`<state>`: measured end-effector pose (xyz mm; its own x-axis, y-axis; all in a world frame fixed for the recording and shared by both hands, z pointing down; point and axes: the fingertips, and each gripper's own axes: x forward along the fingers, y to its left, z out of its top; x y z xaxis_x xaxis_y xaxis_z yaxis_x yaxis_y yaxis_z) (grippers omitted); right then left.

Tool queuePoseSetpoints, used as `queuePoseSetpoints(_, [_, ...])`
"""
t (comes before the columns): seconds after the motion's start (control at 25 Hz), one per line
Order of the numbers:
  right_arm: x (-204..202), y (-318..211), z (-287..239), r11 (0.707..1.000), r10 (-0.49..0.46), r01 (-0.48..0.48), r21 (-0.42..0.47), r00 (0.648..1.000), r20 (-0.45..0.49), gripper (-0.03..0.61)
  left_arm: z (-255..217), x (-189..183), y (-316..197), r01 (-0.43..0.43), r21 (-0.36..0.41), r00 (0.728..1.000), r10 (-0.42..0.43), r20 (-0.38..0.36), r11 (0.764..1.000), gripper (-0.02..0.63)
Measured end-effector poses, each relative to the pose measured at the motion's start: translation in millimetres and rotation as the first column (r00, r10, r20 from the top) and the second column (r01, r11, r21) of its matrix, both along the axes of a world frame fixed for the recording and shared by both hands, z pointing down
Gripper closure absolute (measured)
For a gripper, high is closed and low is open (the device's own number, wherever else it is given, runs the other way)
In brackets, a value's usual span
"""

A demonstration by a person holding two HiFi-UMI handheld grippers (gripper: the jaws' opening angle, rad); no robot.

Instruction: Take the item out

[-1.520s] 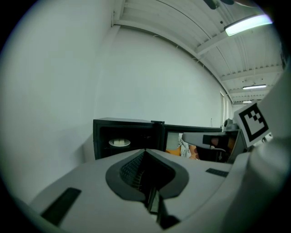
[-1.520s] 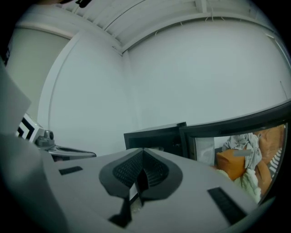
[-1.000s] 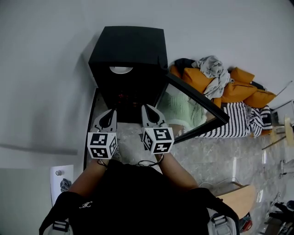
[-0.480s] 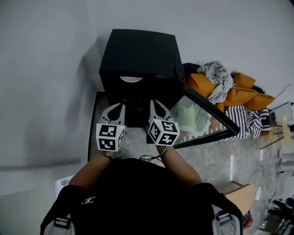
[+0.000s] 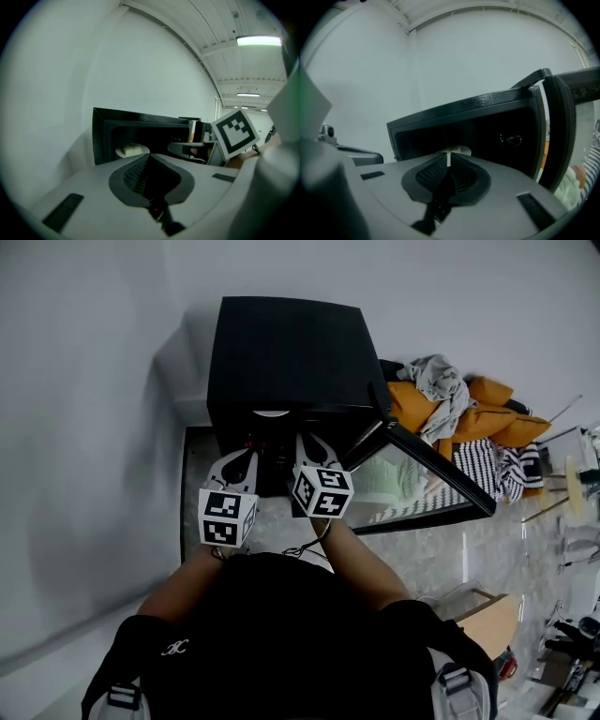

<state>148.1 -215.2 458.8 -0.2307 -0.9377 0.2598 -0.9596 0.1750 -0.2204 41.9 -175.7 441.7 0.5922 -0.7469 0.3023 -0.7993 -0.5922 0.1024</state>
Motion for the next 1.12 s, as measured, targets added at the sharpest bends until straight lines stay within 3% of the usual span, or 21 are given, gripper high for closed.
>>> queuePoseSetpoints(0.2, [-17, -30, 13, 1.0, 0.007, -0.006, -0.029, 1.0, 0.026, 0.517, 9, -20, -13, -0.033, -0.017, 0.999, 0.033, -0.003, 0.999, 0.606])
queuePoseSetpoints(0.32, [-29, -38, 20, 0.998, 0.026, -0.016, -0.058, 0.984, 0.175, 0.506, 13, -33, -18, -0.051, -0.024, 0.999, 0.051, 0.002, 0.998, 0.606])
queuePoseSetpoints(0.4, [-32, -42, 25, 0.995, 0.065, -0.039, -0.089, 0.948, 0.312, 0.506, 14, -40, -22, -0.062, -0.022, 0.998, 0.062, 0.003, 0.998, 0.606])
queuePoseSetpoints(0.48, [-34, -46, 31, 0.989, 0.122, -0.065, -0.135, 0.875, 0.469, 0.506, 15, -46, -25, -0.072, -0.018, 0.997, 0.072, 0.004, 0.997, 0.606])
queuePoseSetpoints(0.52, [-33, -48, 35, 0.983, 0.161, -0.079, -0.168, 0.816, 0.556, 0.506, 16, -49, -26, -0.075, -0.017, 0.997, 0.075, 0.005, 0.997, 0.606])
queuePoseSetpoints(0.64, [-27, -53, 52, 0.952, 0.297, -0.109, -0.287, 0.559, 0.774, 0.506, 22, -56, -28, -0.07, -0.024, 0.998, 0.07, 0.001, 0.997, 0.606])
queuePoseSetpoints(0.68, [-25, -55, 57, 0.943, 0.327, -0.112, -0.314, 0.485, 0.811, 0.506, 24, -58, -27, -0.066, -0.027, 0.998, 0.066, -0.003, 0.997, 0.606])
queuePoseSetpoints(0.72, [-23, -56, 60, 0.937, 0.346, -0.116, -0.329, 0.434, 0.832, 0.506, 25, -59, -27, -0.064, -0.029, 0.998, 0.064, -0.005, 0.998, 0.606])
queuePoseSetpoints(0.96, [-19, -66, 69, 0.912, 0.411, -0.112, -0.395, 0.27, 0.871, 0.506, 29, -62, -27, -0.051, -0.041, 0.999, 0.05, -0.019, 0.998, 0.606])
queuePoseSetpoints(1.12, [-18, -71, 70, 0.899, 0.437, -0.101, -0.425, 0.211, 0.874, 0.506, 29, -62, -25, -0.047, -0.047, 0.999, 0.046, -0.022, 0.998, 0.606])
